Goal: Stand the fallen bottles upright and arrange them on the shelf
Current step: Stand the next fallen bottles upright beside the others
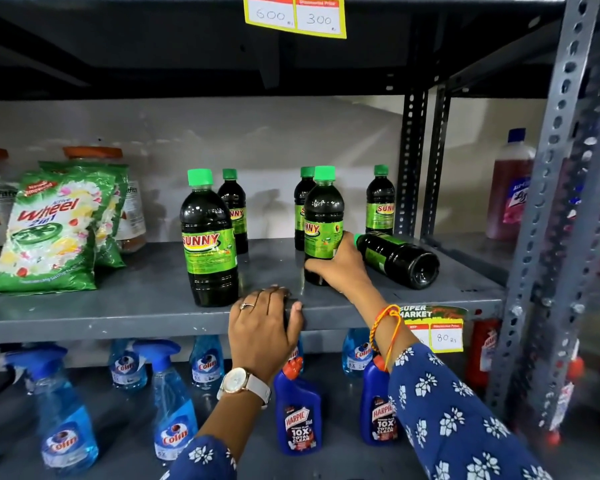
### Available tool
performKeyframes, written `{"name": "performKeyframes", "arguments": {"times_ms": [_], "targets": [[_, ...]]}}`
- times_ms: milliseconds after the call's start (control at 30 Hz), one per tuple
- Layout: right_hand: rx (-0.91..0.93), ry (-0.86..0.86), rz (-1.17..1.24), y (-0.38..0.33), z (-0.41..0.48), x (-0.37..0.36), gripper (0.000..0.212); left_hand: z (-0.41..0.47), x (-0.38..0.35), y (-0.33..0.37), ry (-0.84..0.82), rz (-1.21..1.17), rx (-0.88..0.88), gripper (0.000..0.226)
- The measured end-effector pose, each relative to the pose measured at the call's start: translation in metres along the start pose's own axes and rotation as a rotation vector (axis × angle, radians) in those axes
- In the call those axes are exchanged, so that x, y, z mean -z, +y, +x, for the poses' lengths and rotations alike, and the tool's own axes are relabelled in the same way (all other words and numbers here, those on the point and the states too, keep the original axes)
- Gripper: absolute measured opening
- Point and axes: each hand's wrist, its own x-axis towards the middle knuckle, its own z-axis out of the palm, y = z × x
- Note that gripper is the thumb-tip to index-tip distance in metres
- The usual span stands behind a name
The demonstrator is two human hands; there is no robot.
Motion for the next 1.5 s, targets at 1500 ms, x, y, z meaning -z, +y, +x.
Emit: {"name": "performKeyframes", "arguments": {"times_ms": [1500], "targets": [[0.078,-0.041,0.001,-0.009,-0.045,0.026,0.055,-0.002,0.012,0.006,-0.082,-0.009,0.047,0.039]]}}
